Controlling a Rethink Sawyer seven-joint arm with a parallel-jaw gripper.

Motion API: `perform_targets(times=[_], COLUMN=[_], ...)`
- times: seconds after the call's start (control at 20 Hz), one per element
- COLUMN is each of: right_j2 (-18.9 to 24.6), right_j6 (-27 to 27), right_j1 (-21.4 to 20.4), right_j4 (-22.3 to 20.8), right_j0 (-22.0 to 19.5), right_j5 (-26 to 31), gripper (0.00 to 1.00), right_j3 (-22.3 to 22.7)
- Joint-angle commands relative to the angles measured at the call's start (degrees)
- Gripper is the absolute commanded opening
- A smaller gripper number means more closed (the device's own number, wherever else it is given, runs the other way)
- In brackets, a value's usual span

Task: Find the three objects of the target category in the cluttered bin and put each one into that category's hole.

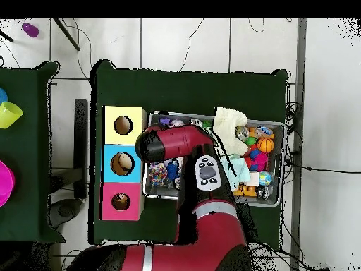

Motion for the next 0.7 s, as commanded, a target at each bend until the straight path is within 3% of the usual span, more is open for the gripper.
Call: perform_targets(times=[0.05,0.4,0.45,0.7], right_j2=[0.10,-0.52,-0.67,0.99], right_j6=[6.27,7.60,7.79,6.02], right_j1=[3.02,3.64,3.71,3.28], right_j4=[-1.36,-0.84,-0.82,0.47], right_j0=[-0.93,-0.24,-0.20,-1.33], right_j5=[-3.56,-4.76,-5.68,-1.84], gripper=[1.00,1.00,0.00,0.00], right_j3=[1.25,0.86,0.94,0.20])
